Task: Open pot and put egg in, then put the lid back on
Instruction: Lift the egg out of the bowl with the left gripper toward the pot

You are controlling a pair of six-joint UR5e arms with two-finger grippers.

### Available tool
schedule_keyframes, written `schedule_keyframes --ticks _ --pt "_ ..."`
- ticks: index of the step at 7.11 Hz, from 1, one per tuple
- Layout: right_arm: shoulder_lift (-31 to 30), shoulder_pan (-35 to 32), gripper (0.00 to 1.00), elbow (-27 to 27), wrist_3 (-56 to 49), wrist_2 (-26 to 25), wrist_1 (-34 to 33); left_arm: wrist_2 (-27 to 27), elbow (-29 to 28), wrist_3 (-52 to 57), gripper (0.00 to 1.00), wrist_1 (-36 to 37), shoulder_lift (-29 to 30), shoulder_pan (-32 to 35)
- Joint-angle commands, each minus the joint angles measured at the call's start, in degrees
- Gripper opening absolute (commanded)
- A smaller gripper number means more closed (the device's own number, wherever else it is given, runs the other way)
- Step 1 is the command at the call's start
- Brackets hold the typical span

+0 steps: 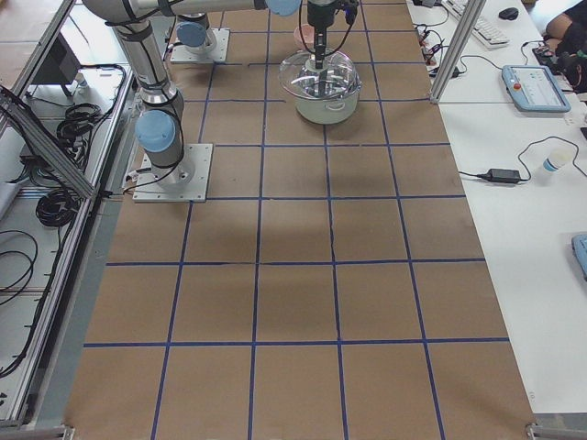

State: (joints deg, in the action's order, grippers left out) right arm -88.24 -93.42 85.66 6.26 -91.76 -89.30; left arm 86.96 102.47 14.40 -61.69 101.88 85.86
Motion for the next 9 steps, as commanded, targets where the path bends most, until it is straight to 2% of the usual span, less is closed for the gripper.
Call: schedule_keyframes --ticks 1,4,5,7,9 --pt "0.0 -0.01 0.06 0.03 -0.02 0.0 0.0 -0.04 -5.24 -9.95 0.39 -1.49 0.95 7.27" --pt "0.0 -0.01 0.06 -0.05 -0.02 0.0 0.0 2.23 -8.07 -21.48 0.39 -0.63 3.67 16.41" --pt "0.0 -0.01 0.06 -0.05 -0.02 0.0 0.0 2.51 -8.59 -24.05 0.39 1.9 5.07 18.36" --pt "0.0 -0.01 0.06 -0.05 -0.02 0.0 0.0 2.6 -9.3 -27.13 0.39 4.9 7.71 21.43" --pt "0.0 -0.01 0.06 0.03 0.06 0.0 0.0 6.54 -9.3 -27.5 0.39 6.93 9.64 23.99"
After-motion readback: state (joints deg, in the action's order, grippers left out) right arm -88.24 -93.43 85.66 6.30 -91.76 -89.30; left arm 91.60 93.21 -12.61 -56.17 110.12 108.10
